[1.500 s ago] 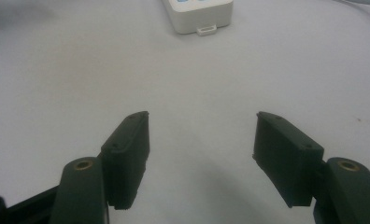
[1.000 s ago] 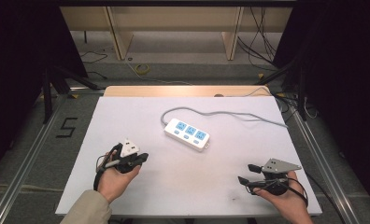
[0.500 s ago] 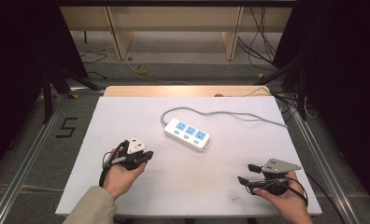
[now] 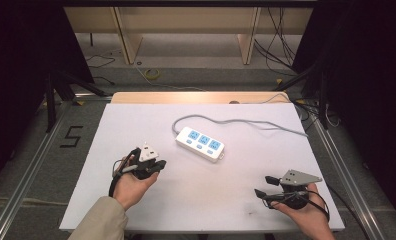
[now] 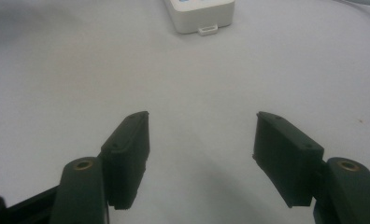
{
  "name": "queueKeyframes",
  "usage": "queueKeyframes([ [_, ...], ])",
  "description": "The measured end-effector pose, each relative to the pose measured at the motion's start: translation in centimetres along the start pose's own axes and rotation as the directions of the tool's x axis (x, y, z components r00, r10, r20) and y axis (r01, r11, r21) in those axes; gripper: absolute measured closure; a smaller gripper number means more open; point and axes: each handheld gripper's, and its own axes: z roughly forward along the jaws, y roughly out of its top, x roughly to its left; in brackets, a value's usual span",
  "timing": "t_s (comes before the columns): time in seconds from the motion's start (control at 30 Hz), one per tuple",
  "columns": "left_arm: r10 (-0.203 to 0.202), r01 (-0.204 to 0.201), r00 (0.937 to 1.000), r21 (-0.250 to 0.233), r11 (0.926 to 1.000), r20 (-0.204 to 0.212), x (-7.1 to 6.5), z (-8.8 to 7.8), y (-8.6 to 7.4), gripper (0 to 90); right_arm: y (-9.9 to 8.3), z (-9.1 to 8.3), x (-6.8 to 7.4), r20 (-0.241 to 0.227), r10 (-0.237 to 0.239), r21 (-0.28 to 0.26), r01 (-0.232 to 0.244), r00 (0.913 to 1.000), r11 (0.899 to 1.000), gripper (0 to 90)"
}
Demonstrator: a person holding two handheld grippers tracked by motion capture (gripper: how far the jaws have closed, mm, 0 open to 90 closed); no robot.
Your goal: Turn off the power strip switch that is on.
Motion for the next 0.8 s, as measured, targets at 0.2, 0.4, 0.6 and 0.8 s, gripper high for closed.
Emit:
queueKeyframes([
  [0.2,0.008,-0.008,1.0,-0.003,1.0,0.002,-0.2,0.3,0.6,89.9,0.0,0.0,0.0,0.0,-0.001,-0.001,0.001,1.0,1.0,36.8],
  [0.4,0.02,-0.02,0.9998,-0.002,0.9998,0.004,-0.4,0.7,1.1,89.9,0.0,0.0,0.0,0.0,0.0,0.0,0.0,1.0,1.0,36.8],
  [0.6,0.023,-0.023,0.9997,-0.007,0.9997,0.0,-0.6,0.9,1.5,89.9,0.0,0.0,0.0,0.0,-0.001,0.003,0.001,1.0,1.0,36.8],
  [0.8,0.028,-0.028,0.9996,0.0,0.9996,0.003,-0.7,1.2,1.8,89.9,0.0,0.0,0.0,-0.001,-0.002,0.0,0.002,1.0,1.0,36.8],
])
